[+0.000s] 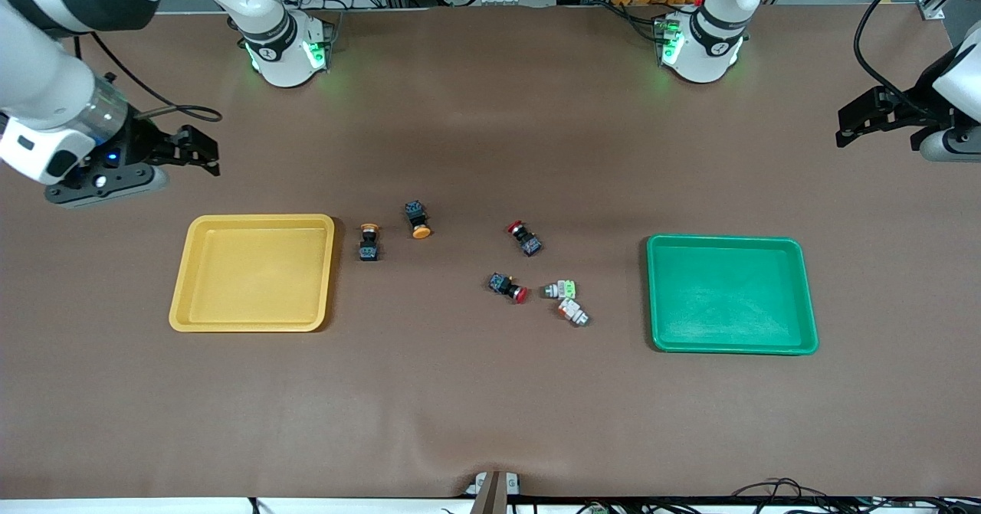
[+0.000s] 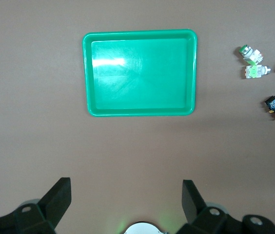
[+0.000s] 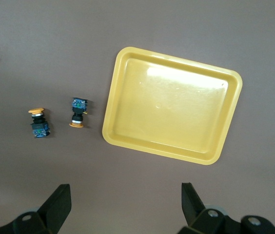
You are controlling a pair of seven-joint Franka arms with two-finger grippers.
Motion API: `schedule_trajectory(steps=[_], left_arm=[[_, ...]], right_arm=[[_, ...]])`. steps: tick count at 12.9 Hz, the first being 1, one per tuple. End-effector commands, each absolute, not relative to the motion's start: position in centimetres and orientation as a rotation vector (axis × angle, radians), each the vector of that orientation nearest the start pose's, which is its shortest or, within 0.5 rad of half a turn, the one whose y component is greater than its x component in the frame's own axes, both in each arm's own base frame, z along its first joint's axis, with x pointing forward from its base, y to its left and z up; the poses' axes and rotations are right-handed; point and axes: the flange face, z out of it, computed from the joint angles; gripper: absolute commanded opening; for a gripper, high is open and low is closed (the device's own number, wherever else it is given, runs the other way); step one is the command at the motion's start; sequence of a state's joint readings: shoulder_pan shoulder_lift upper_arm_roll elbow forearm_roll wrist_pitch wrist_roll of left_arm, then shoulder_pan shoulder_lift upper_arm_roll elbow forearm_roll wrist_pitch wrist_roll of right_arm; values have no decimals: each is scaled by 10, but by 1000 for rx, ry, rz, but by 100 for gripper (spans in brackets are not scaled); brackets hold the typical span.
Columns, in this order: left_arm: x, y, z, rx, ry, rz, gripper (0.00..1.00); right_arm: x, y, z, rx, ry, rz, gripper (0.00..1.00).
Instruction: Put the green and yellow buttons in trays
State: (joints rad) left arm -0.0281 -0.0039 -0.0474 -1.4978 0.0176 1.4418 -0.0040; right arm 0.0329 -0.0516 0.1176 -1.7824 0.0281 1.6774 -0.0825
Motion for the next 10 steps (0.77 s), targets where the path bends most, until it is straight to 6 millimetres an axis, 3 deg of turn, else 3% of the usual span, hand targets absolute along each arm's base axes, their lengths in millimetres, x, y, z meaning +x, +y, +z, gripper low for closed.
schedule_trajectory(steps=[1,5,7,8,10], left_arm=[[537,-38,653,-3126,84,86,100],[537,-39,653,-3126,87,85,100],[537,-39,653,-3127,85,86,100],[537,-39,653,-3126,89,86,100],[538,-39,652,-3127,90,88,100]], right_arm=[[525,88,565,-3094,-326,75,100],[525,90,561,-3093,-323,87,100],[528,71,560,-3074,-433,92,100],[530,52,561,-3070,-445,90,100],[527,47,564,-3068,-453,101,100]])
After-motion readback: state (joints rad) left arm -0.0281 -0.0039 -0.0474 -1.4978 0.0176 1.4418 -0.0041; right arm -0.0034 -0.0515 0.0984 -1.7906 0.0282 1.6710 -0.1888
